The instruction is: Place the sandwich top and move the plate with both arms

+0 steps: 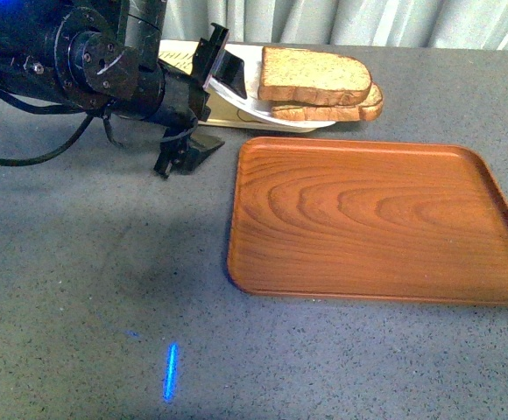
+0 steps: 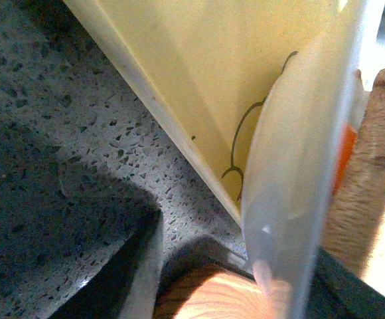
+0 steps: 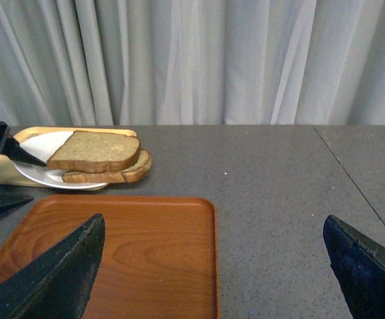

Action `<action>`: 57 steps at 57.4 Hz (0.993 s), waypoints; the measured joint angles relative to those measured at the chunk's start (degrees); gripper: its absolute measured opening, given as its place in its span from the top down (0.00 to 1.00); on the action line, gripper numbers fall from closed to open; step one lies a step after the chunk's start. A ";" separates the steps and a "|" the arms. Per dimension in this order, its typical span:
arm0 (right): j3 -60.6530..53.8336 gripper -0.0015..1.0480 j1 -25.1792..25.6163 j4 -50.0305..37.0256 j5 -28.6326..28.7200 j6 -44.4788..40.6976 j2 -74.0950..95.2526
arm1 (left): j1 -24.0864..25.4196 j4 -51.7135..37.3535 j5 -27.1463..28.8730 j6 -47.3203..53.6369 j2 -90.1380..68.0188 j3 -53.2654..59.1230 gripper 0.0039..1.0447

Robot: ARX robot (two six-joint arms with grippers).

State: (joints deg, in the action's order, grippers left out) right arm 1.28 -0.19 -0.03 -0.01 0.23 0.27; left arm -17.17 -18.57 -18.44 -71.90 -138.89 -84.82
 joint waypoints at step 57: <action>0.00 0.09 0.00 0.02 0.04 0.00 0.00 | 14.01 -57.29 21.46 60.41 37.42 58.88 0.57</action>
State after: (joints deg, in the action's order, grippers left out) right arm 1.28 -0.19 -0.01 0.03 0.23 0.27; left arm -3.16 -75.85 3.03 -11.49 -101.47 -25.93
